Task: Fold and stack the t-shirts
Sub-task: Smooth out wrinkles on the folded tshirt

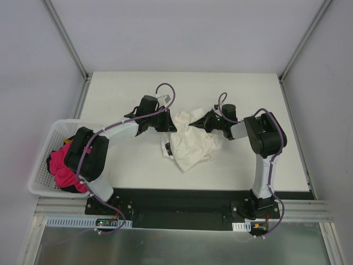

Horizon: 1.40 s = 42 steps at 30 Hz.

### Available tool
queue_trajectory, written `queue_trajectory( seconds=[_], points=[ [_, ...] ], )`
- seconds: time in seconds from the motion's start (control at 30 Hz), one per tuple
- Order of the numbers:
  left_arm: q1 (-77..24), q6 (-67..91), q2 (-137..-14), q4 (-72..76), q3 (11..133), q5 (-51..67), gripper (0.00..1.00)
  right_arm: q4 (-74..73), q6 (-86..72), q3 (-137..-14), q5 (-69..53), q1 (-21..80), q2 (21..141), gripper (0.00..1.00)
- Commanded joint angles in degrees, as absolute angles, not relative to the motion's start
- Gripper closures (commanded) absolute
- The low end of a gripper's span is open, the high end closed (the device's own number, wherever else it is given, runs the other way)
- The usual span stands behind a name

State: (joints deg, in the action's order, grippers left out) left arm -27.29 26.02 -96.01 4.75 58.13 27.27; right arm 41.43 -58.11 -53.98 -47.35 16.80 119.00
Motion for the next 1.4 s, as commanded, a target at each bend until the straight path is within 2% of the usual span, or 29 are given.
queue_trajectory(
  seconds=[0.0,0.43,0.8,1.37],
  points=[
    [-27.2,24.7,-95.5,5.9,58.0,27.0,1.00,44.0,-59.5,-53.8,-48.0,16.2,120.1,0.99],
    [-27.2,21.6,-92.8,3.9,59.1,20.6,1.00,47.2,-61.1,-52.3,-47.4,16.0,118.1,0.99],
    [-27.2,22.0,-91.8,3.0,63.9,19.7,1.00,47.3,-61.3,-53.2,-47.2,15.7,114.6,0.99],
    [-27.4,22.9,-92.3,2.9,62.8,18.9,1.00,50.2,-61.5,-47.8,-46.8,15.9,108.3,0.99]
  ],
)
